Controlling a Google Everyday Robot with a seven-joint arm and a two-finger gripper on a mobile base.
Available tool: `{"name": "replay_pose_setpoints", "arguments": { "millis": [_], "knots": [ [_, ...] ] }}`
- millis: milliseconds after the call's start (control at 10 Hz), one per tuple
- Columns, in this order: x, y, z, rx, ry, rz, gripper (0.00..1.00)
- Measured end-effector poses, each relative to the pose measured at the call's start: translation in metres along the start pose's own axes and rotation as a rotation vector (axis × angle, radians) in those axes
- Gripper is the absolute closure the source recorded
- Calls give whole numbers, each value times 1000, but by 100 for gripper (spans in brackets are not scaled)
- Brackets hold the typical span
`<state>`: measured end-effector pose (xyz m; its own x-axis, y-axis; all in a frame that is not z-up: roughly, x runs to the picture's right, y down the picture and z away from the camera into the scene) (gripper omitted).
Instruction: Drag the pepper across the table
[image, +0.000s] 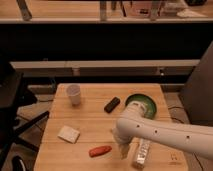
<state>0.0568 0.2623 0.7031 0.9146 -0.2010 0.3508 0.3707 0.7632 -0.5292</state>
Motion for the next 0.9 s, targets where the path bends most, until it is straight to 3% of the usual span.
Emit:
{"name": "replay_pose_setpoints", "arguments": {
  "millis": [900],
  "knots": [
    [-16,4,37,-23,-42,-67,20]
  ]
}}
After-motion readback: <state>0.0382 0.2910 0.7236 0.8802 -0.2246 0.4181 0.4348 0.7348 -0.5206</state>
